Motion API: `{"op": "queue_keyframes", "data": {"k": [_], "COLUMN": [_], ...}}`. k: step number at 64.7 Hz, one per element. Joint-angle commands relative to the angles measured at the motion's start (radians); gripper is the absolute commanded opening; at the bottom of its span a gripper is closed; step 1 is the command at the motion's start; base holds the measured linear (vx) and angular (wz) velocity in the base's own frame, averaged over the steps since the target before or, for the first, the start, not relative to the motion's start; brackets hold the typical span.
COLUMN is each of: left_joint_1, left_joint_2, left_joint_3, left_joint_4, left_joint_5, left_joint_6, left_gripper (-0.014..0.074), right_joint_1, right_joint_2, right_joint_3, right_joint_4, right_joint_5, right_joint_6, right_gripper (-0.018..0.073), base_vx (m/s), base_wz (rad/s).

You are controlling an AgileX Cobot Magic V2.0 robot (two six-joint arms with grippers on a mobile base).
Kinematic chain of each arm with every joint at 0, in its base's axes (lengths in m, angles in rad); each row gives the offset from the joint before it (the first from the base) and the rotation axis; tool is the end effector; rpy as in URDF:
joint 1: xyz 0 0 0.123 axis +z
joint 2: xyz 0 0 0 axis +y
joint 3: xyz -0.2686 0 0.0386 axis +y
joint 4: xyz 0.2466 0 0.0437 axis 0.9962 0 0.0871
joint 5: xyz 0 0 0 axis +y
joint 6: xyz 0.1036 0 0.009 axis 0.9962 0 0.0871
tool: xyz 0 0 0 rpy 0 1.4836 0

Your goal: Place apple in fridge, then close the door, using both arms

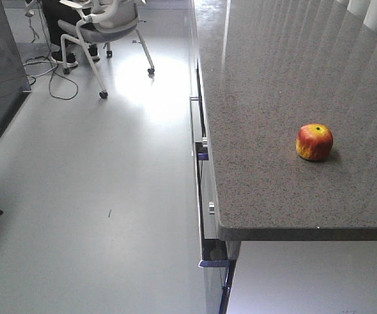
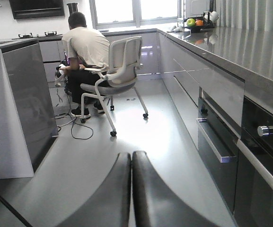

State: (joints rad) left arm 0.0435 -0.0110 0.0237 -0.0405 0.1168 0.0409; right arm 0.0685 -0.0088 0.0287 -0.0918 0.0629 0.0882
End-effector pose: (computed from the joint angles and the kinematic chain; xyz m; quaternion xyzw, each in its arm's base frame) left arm 0.0820 0.0031 0.1948 -0.0138 0.7217 0.0136 0.6919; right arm 0.0823 0.0050 0.1984 -0.0233 0.7051 0.0210 0.7084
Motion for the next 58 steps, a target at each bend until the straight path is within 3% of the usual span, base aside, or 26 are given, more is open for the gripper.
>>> {"op": "queue_keyframes", "data": {"k": [1,15,29,40,58], "left_joint_1": [-0.003,-0.003,-0.003,-0.003,-0.003], "left_joint_2": [-0.015,-0.015,-0.015,-0.015,-0.015], "left_joint_3": [-0.017,-0.017,-0.017,-0.017,-0.017], "left_joint_4": [-0.009,-0.009,-0.009,-0.009,-0.009], "left_joint_5": [-0.075,-0.075,-0.075,-0.075,-0.075], "left_joint_6": [-0.003,-0.003,-0.003,-0.003,-0.003], "left_gripper": [-0.0006,-0.0006,-0.0006,-0.0006,-0.0006], "right_joint_1": [0.0,0.0,0.0,0.0,0.0], "right_joint_2": [-0.015,-0.015,-0.015,0.004,0.247], "right_joint_3": [-0.005,-0.005,-0.018,-0.19,-0.625], "right_joint_4": [-0.007,0.041,0.303,0.33,0.326], "right_joint_5": [-0.077,-0.128,-0.207,-0.029,0.338], "right_joint_6": [-0.009,-0.008,0.042,0.031,-0.133], "right_gripper": [-0.0006,-0.0006,-0.0006,-0.0006,0.0027], "base_vx": [0.0,0.0,0.0,0.0,0.0], "base_wz": [0.0,0.0,0.0,0.0,0.0]}}
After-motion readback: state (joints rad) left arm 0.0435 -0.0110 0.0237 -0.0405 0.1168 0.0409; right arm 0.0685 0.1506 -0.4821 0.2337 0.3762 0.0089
